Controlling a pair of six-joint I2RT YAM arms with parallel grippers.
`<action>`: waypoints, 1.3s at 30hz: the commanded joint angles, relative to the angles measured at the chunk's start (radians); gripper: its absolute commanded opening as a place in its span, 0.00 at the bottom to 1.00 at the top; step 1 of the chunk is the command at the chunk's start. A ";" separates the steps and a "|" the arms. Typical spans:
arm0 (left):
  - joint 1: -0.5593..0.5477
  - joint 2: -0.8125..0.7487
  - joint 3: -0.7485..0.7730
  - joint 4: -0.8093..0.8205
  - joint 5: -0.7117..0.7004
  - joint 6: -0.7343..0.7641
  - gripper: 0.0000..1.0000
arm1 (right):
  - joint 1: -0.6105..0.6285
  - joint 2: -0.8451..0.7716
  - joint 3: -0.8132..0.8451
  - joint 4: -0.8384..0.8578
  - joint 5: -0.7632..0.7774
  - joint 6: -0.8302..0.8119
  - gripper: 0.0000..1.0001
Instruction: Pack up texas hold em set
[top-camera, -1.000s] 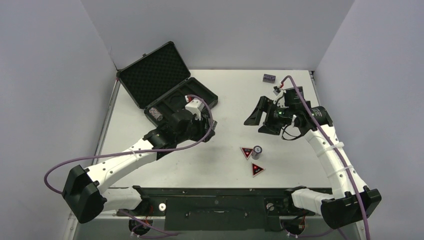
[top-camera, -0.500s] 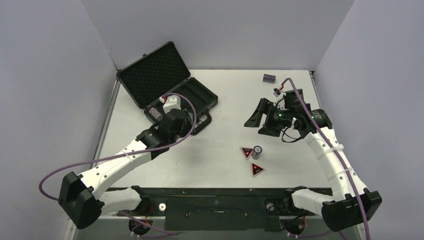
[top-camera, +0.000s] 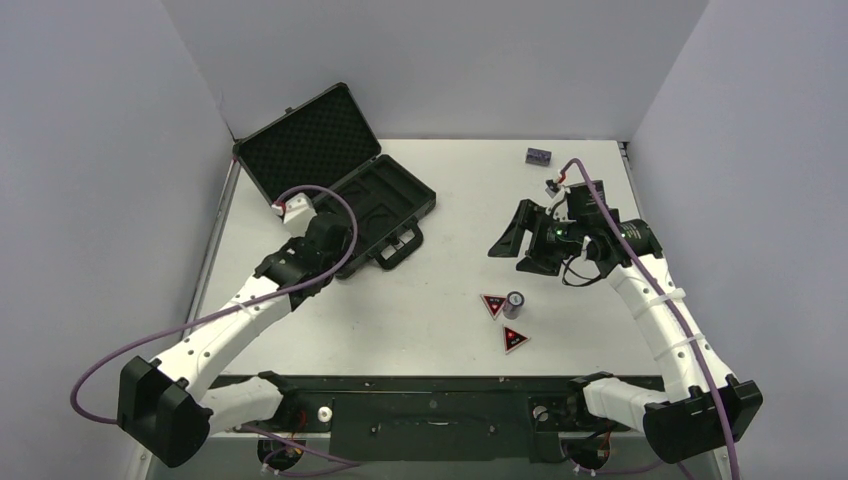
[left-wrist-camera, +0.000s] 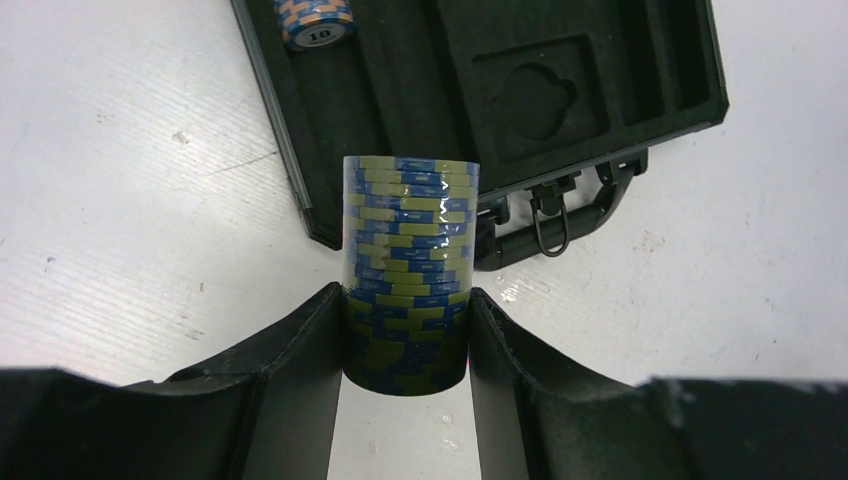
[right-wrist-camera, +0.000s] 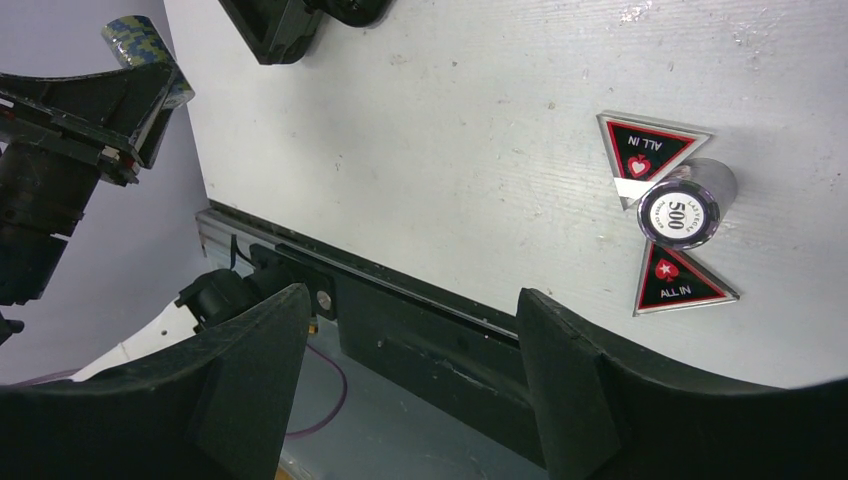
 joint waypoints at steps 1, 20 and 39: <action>0.040 -0.029 0.016 0.005 -0.024 -0.072 0.00 | -0.005 -0.025 -0.008 0.020 0.004 -0.014 0.71; 0.109 0.149 0.098 -0.042 0.028 -0.149 0.00 | -0.005 -0.010 -0.008 0.015 0.006 -0.016 0.70; 0.159 0.359 0.203 -0.045 0.041 -0.089 0.00 | -0.006 0.013 0.001 0.008 0.013 -0.026 0.70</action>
